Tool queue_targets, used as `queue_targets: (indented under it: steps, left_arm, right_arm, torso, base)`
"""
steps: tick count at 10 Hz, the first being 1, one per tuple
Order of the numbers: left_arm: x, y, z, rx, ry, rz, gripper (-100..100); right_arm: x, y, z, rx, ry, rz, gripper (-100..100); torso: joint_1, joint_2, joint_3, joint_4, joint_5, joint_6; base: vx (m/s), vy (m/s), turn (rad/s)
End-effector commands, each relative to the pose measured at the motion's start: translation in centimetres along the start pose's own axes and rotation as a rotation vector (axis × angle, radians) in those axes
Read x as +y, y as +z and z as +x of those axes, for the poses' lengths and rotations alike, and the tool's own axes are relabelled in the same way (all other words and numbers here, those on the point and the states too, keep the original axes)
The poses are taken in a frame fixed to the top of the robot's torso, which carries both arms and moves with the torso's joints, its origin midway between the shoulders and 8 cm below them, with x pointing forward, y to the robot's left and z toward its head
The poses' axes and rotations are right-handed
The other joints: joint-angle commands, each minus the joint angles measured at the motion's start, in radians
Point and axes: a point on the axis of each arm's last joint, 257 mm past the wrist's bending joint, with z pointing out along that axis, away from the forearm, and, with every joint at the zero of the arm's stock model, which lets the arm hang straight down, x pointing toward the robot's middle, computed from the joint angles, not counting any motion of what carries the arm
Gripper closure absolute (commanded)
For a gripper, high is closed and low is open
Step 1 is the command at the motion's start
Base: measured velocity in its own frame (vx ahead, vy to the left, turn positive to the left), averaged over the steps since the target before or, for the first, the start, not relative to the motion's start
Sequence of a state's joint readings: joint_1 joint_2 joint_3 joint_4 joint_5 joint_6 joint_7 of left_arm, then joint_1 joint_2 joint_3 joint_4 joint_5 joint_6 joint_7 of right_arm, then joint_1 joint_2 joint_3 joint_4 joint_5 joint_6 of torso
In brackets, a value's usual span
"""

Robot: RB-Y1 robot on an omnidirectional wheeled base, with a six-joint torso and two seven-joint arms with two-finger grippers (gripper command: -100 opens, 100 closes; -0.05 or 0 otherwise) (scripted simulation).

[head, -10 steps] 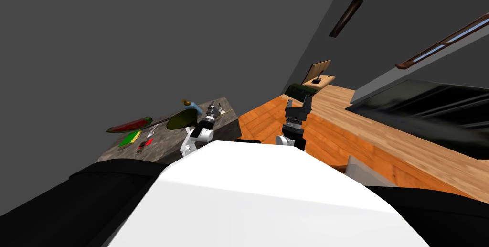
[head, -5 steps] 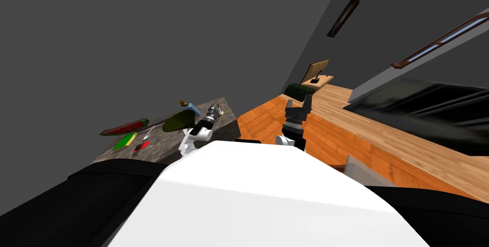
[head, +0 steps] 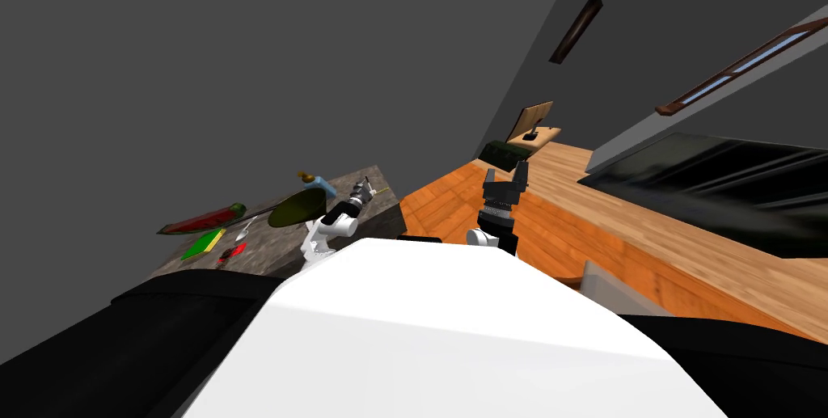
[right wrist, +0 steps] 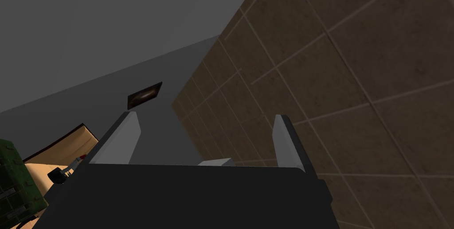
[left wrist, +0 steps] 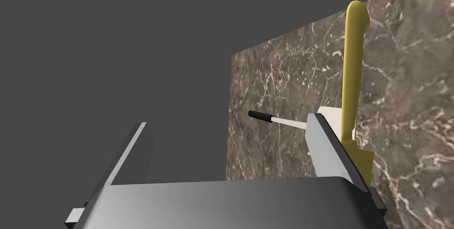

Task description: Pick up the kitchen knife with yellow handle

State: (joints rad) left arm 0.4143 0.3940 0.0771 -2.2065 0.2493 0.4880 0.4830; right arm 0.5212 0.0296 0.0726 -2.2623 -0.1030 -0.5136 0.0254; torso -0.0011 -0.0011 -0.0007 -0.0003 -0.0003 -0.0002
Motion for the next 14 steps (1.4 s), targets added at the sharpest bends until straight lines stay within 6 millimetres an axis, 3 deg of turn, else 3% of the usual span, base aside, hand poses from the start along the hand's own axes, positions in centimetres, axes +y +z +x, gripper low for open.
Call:
queue_targets:
  steps: [1,14]
  left_arm:
    - [1.1,0.2,-1.4,-0.026,-0.026,-0.056,-100]
    - [6.8,-0.4,-8.0,-0.204,-0.132,-0.350,-100]
  right_arm:
    - [0.0,0.0,0.0,0.000,0.000,0.000,0]
    - [0.0,0.0,0.0,0.000,0.000,0.000,0]
  torso:
    - [0.000,0.000,0.000,0.000,0.000,0.000]
    - [0.000,0.000,0.000,0.000,0.000,0.000]
  base:
    - [0.023,-0.026,-0.048]
    - [0.018,-0.017,-0.027]
